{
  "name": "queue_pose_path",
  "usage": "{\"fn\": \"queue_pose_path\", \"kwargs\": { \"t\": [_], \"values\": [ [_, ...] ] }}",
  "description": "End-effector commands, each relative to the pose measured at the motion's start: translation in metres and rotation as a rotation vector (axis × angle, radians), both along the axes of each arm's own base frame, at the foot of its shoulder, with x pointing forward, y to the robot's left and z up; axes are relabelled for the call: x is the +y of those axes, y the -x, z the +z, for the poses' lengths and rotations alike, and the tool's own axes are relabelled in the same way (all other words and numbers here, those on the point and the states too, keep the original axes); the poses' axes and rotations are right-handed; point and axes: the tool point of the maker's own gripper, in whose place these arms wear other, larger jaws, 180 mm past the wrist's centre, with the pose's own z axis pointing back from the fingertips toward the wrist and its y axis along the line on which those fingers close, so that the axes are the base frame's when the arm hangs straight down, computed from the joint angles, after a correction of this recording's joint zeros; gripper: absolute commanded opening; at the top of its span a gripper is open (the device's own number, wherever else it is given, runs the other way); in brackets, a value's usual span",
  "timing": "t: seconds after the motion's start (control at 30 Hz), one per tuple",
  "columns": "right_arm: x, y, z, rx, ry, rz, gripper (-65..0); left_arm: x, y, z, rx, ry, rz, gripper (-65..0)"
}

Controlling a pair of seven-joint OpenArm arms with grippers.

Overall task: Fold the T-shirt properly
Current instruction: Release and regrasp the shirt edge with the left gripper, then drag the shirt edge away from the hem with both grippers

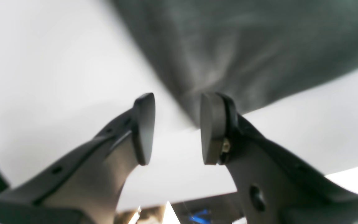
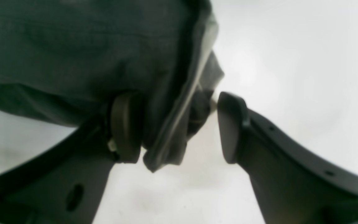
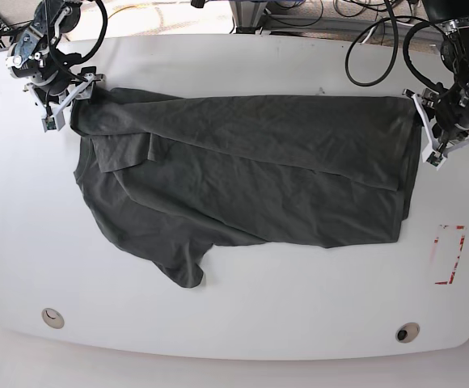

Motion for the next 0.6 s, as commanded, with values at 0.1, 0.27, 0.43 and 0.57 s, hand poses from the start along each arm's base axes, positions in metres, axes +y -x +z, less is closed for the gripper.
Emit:
{"fn": "queue_pose_path", "kwargs": {
  "t": [0.1,0.27,0.43,0.57],
  "values": [
    [-0.006,-0.001,0.005,-0.003,0.024,0.005,-30.0,0.008,-0.013,0.004,-0.031,0.013,0.017,-27.2],
    [-0.006,-0.001,0.005,-0.003,0.022,0.004,-30.0,0.011,-0.011,-0.008,0.003,0.038,0.039,-23.5],
    [-0.005,-0.001,0.005,-0.004,0.021,0.004,-30.0,0.013,-0.010,-0.017,0.028,0.060,0.061,-23.5],
    [-0.005,-0.002,0.005,-0.005,0.020,0.004,-30.0,0.015,-0.002,-0.032,0.073,0.085,0.086,-23.5]
  ]
}}
